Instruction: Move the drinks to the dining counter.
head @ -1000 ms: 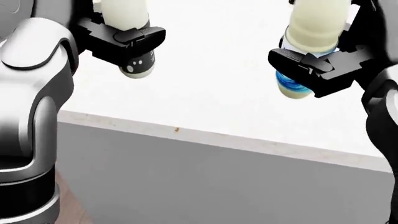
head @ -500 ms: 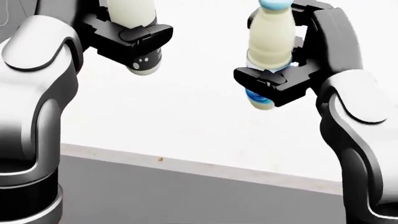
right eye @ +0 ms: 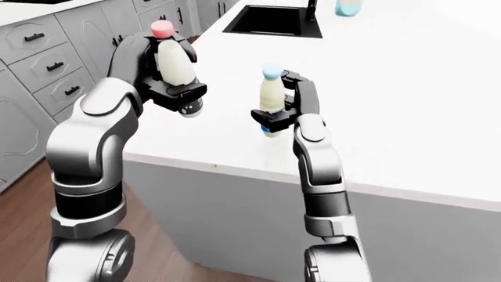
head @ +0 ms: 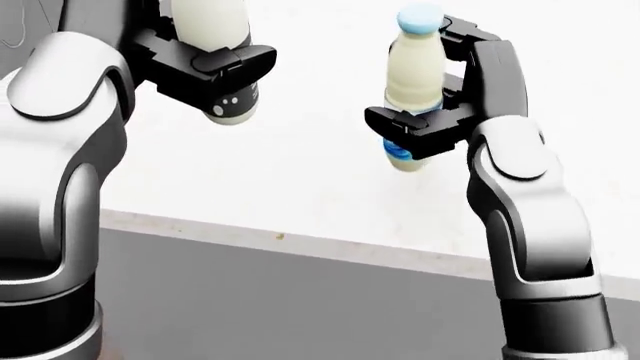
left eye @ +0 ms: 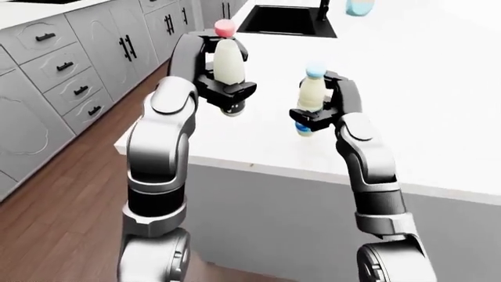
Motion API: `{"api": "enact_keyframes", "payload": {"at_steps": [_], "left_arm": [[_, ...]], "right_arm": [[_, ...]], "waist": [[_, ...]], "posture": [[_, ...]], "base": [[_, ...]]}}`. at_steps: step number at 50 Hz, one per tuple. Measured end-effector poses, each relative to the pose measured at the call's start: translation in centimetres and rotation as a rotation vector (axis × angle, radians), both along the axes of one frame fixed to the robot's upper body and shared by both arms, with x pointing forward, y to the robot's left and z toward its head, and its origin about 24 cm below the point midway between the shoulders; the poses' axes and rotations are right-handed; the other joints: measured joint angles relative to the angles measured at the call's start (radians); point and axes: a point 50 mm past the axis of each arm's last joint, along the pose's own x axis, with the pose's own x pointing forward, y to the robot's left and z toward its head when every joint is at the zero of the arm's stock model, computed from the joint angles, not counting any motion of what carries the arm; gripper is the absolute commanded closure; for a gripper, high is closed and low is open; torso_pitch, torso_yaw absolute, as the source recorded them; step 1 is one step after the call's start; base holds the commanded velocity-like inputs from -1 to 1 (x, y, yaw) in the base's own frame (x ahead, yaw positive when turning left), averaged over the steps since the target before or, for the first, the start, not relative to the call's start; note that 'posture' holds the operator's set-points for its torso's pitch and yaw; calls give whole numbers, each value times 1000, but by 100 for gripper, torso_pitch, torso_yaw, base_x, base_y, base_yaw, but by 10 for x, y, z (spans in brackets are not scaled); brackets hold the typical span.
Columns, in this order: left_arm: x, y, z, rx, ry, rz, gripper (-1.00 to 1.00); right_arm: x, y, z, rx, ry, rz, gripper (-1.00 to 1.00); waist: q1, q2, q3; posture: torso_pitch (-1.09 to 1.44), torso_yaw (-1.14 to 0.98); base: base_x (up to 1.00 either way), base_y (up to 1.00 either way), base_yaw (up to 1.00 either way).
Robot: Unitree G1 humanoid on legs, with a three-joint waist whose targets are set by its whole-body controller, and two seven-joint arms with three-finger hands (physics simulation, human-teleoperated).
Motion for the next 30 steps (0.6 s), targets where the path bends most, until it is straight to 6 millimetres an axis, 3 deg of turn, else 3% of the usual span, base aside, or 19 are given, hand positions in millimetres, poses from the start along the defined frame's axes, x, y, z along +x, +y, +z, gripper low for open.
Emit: {"api": "enact_keyframes", "payload": {"at_steps": [11,15,17,25,27,30], "left_arm": [[0,-1,0,3,-5,-4,100],[0,-1,-1,4,0,-1,100],[1,0,-2,3,3,0,100],[0,-1,-1,2,-5,-2,100],[0,0,0,3,-6,-2,100],[-1,0,1,2,-10,-2,100]], "right_arm": [[7,-2,-15,33,-4,-50,100],[8,-2,-14,33,-21,-52,77],[9,-1,-15,35,-27,-48,52],[9,1,-14,13,-43,-33,15],[9,2,-14,11,-44,-29,-12],[9,1,-15,5,-43,-33,-15]], "waist": [[1,2,-6],[1,1,-9],[0,0,-11],[1,-2,-14],[1,-2,-14],[2,-2,-14]], "posture": [[0,0],[0,0],[0,0],[0,0],[0,0],[0,0]], "base": [[0,0,0],[0,0,0],[0,0,0],[0,0,0],[0,0,0],[0,0,0]]}}
